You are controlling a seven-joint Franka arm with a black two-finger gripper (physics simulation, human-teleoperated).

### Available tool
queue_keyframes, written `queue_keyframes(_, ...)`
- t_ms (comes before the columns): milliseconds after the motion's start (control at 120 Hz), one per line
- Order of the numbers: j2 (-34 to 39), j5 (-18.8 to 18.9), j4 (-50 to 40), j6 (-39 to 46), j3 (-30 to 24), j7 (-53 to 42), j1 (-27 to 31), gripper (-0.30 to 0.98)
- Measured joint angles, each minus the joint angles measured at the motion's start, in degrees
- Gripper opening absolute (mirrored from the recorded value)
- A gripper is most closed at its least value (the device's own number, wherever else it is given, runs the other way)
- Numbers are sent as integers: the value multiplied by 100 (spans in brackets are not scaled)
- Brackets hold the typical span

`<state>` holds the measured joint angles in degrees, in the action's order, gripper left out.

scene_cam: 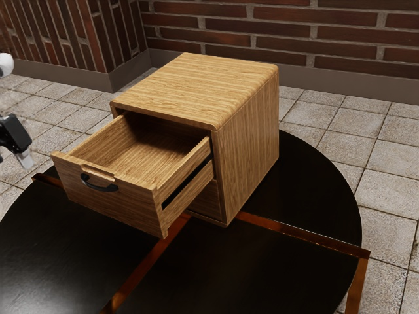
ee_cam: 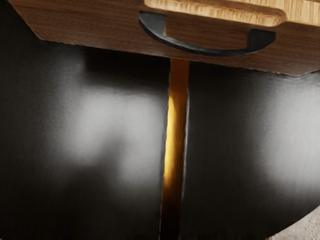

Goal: Push the drawer handle with one arm to close the drawer

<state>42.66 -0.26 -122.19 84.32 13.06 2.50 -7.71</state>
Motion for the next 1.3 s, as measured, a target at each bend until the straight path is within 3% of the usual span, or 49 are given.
queue_keyframes(133,877,54,-1300,43,-371,96,211,67)
queue_keyframes(517,55,86,-2136,1725,-403,259,-78,62)
queue_keyframes(683,-269,102,-2114,2137,-335,303,-221,22)
queue_keyframes(808,-384,135,-2099,2374,-338,332,-283,6)
queue_keyframes(1000,-149,187,-2231,2477,-564,361,-381,-5)
queue_keyframes(1300,-286,197,-2242,2551,-559,410,-503,-9)
